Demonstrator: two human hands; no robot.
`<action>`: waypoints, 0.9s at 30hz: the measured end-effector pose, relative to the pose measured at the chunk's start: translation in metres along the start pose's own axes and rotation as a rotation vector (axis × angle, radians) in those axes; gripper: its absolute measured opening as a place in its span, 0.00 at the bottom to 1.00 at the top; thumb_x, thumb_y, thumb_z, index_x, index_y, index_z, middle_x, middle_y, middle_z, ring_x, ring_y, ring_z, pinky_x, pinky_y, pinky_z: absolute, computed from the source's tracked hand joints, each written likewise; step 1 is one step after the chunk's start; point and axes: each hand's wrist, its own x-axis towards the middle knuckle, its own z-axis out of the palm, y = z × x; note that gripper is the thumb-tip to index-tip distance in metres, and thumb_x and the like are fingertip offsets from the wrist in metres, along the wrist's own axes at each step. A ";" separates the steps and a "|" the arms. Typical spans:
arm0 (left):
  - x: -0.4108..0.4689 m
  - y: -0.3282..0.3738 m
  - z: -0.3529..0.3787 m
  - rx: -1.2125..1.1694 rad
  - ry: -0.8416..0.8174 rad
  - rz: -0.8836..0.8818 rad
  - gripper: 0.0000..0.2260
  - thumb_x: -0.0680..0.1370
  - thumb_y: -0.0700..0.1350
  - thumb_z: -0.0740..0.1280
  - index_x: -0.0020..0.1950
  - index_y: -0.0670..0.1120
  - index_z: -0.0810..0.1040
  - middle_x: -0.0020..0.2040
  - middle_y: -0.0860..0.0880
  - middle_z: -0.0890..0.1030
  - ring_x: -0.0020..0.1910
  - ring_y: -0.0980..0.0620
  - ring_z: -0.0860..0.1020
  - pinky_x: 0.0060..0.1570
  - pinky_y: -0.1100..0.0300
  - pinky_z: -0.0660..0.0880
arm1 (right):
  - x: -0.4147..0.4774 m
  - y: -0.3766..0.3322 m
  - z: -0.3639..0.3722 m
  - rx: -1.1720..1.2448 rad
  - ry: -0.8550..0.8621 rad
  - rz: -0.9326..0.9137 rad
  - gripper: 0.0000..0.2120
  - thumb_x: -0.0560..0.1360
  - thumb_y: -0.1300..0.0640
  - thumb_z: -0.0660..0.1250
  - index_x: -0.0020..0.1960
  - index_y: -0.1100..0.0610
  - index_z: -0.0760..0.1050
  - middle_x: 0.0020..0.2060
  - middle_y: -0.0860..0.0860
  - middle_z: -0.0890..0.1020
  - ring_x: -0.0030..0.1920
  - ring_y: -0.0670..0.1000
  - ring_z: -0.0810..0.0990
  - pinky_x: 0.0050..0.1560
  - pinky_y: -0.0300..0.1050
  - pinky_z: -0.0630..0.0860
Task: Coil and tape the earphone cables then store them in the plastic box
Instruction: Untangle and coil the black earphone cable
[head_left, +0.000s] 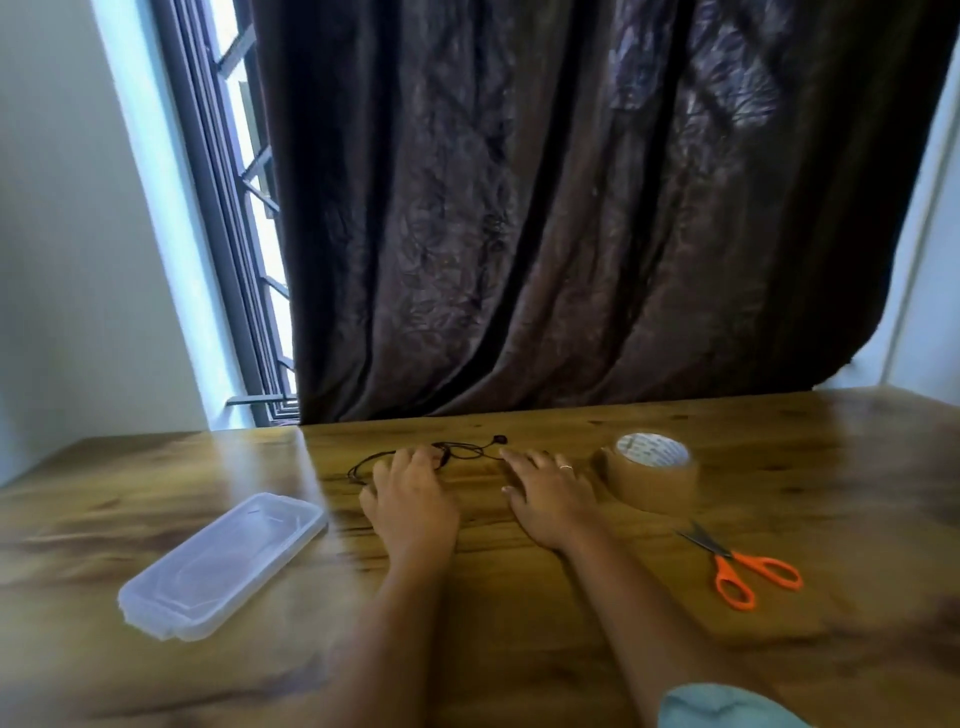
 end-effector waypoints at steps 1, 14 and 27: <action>0.000 -0.002 0.002 0.069 -0.053 0.004 0.19 0.78 0.44 0.60 0.68 0.54 0.69 0.67 0.53 0.70 0.69 0.50 0.63 0.66 0.48 0.59 | 0.006 -0.001 0.002 -0.018 -0.025 0.001 0.25 0.81 0.44 0.53 0.76 0.43 0.52 0.76 0.47 0.59 0.74 0.55 0.57 0.70 0.58 0.60; 0.005 -0.001 0.011 0.179 -0.356 -0.037 0.21 0.79 0.52 0.56 0.72 0.49 0.63 0.71 0.49 0.66 0.71 0.45 0.61 0.68 0.43 0.58 | 0.015 -0.006 -0.001 0.018 0.075 0.004 0.17 0.79 0.48 0.59 0.66 0.49 0.68 0.60 0.48 0.77 0.67 0.54 0.69 0.62 0.49 0.67; 0.005 0.001 0.009 -0.005 -0.168 -0.046 0.09 0.77 0.47 0.63 0.56 0.52 0.70 0.48 0.55 0.80 0.50 0.52 0.77 0.59 0.52 0.67 | 0.020 -0.007 0.001 0.015 0.067 -0.054 0.10 0.79 0.51 0.58 0.57 0.46 0.76 0.61 0.46 0.74 0.66 0.52 0.68 0.63 0.53 0.66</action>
